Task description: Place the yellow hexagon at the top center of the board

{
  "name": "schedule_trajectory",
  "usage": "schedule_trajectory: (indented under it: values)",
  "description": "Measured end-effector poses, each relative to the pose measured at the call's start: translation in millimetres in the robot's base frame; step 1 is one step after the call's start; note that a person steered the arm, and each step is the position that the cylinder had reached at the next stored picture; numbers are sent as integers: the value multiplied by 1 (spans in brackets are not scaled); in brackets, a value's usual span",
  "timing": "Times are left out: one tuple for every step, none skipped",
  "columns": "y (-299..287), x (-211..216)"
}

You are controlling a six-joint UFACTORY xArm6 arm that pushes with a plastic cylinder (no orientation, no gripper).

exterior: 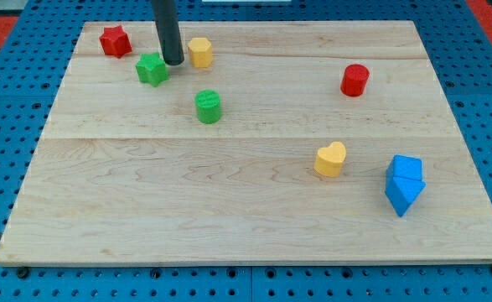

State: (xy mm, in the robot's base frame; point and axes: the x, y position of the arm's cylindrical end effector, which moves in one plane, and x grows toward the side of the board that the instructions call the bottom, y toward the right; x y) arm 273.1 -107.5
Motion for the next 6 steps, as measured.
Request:
schedule_trajectory:
  values:
    - [54,-16]
    - [34,24]
    - [62,24]
    - [68,-5]
    - [94,-8]
    - [109,-12]
